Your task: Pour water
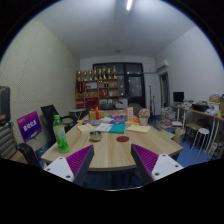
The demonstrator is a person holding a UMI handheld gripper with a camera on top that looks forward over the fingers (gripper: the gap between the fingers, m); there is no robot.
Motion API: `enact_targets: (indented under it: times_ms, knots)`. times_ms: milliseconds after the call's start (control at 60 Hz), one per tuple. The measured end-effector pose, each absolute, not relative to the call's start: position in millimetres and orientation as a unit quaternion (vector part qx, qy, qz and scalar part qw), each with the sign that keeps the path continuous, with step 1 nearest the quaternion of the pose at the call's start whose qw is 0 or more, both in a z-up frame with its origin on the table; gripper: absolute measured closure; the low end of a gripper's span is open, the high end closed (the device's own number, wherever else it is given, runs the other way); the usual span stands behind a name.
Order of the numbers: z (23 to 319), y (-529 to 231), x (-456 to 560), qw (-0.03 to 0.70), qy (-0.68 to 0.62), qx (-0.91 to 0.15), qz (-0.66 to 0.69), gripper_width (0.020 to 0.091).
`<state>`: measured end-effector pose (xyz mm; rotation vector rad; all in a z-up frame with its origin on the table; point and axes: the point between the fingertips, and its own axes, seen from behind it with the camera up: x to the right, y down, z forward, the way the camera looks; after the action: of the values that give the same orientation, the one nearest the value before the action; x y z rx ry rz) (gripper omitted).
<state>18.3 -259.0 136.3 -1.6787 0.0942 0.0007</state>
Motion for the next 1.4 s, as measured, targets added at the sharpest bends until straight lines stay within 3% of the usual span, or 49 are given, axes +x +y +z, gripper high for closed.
enact_targets:
  times_ms: [200,467,667,967,1033,1233,1250,1300,1400]
  knots:
    - [155.1,-244.2,-15.4,0.686,0.010,-0.727,0.017,0.0268]
    - [168.1,-171.1,-157.1,0.697,-0.052,-0.710,0.087,0.0268]
    - [151.0,-86.9,-242.7,0.688,-0.056,-0.718,0.087,0.0269]
    - [120.4,5.0,-261.2,0.688,-0.047,-0.723,0.049,0.0271]
    - [113.6,18.4,-255.5,0.685,-0.040,-0.727,0.030,0.0579]
    - [116.8,27.3,-255.9,0.704,-0.049,-0.708,0.023,0.0612]
    - [117.0,28.4,-258.0,0.703,-0.055,-0.709,0.027,0.0651]
    - [117.6,32.6,-265.9,0.696,-0.061,-0.714,0.048,0.0653]
    - [147.0,44.4,-275.8,0.689,-0.033,-0.712,0.129,0.0651]
